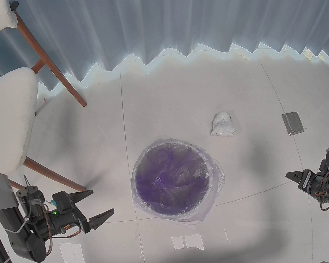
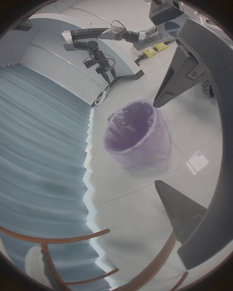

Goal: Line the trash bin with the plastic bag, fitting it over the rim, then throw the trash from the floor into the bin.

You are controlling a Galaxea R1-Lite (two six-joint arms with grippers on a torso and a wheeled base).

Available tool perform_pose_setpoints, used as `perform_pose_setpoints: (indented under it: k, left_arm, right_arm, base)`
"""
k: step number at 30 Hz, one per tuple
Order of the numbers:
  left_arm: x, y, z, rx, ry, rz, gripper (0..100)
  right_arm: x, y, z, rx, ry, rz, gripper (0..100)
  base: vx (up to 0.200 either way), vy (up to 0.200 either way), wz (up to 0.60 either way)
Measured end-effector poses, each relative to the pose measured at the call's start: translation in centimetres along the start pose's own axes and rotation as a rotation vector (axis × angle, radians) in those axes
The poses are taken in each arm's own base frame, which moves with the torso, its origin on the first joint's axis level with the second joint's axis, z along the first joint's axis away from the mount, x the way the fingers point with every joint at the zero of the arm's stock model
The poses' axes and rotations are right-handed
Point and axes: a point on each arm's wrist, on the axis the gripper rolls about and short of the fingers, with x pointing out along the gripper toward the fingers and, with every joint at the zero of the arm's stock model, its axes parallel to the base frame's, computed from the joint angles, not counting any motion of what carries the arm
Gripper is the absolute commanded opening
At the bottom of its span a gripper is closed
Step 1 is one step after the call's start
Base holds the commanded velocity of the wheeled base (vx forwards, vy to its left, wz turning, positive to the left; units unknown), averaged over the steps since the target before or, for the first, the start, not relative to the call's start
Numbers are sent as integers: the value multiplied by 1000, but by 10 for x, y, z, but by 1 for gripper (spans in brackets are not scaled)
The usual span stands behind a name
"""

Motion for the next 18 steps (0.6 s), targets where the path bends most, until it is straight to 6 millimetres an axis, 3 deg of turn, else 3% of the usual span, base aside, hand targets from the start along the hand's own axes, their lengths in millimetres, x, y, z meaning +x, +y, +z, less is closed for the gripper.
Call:
perform_pose_setpoints:
  k: [4,7,14,18]
  left_arm:
    - [-16,-14,20,37,-48,-12,100]
    - [-16,-30,35,70,-86,-67,100]
    - [11,-84,65,79,-139,-250,100]
    - [34,-103,97,51,-229,-286,100]
  right_arm:
    - [-1,1,-1,-1,-7,13,100]
    - [-2,0,-4,-1,1,13,100]
    - [-8,-8,-13,4,23,14,100]
    - [-9,-11,-14,11,28,23,100]
  base:
    - [0,0,0]
    - [0,0,0]
    - [0,0,0]
    - [0,0,0]
